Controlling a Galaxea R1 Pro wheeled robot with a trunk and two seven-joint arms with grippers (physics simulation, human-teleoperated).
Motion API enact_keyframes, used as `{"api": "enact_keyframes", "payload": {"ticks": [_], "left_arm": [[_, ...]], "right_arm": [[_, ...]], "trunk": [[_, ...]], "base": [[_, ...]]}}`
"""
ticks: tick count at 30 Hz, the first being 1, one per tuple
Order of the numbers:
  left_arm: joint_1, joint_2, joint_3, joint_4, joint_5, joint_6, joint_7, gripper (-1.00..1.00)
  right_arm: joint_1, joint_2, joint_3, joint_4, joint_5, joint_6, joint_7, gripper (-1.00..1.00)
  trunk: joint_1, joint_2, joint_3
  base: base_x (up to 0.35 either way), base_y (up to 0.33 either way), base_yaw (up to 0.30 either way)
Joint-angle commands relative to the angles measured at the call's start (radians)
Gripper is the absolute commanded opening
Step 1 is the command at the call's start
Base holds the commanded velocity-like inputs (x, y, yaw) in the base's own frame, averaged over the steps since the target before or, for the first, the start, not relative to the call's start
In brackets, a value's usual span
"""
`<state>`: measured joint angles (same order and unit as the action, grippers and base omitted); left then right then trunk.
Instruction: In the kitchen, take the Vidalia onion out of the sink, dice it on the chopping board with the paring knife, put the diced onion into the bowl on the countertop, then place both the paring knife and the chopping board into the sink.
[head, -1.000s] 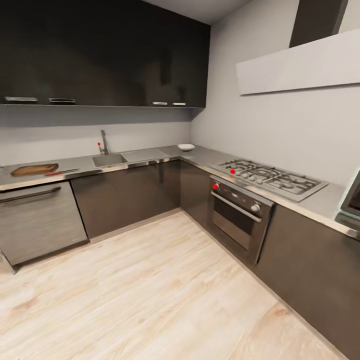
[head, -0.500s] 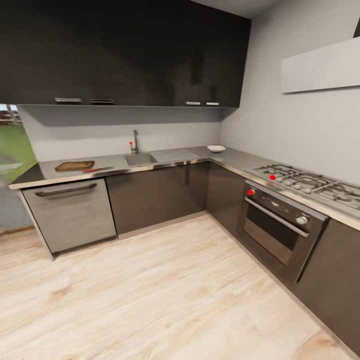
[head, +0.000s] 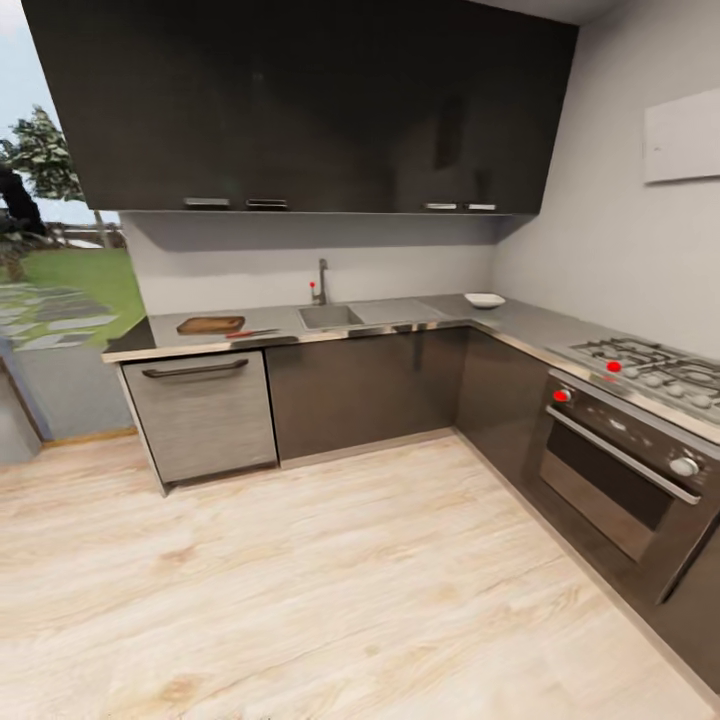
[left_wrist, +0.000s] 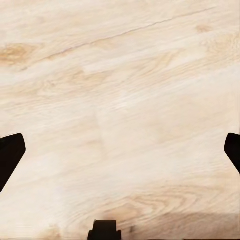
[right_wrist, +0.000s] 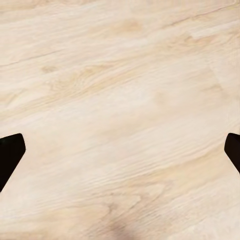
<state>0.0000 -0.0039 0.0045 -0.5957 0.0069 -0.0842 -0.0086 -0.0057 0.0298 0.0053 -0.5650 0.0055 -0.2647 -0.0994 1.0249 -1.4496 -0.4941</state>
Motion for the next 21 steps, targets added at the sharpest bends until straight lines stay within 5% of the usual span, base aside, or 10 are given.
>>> {"api": "enact_keyframes", "payload": {"ticks": [1,21], "left_arm": [[0.000,0.000,0.001,0.000,0.001,-0.002,-0.001,1.00],[0.000,0.000,0.003,0.019,-0.001,-0.002,-0.002,1.00]], "right_arm": [[0.000,0.000,0.001,0.001,0.001,-0.003,-0.004,1.00],[0.000,0.001,0.002,0.001,0.001,-0.002,-0.004,1.00]], "trunk": [[0.000,0.000,-0.001],[0.000,0.000,-0.001]], "base": [[0.108,-0.147,0.277],[0.250,-0.100,0.277]]}}
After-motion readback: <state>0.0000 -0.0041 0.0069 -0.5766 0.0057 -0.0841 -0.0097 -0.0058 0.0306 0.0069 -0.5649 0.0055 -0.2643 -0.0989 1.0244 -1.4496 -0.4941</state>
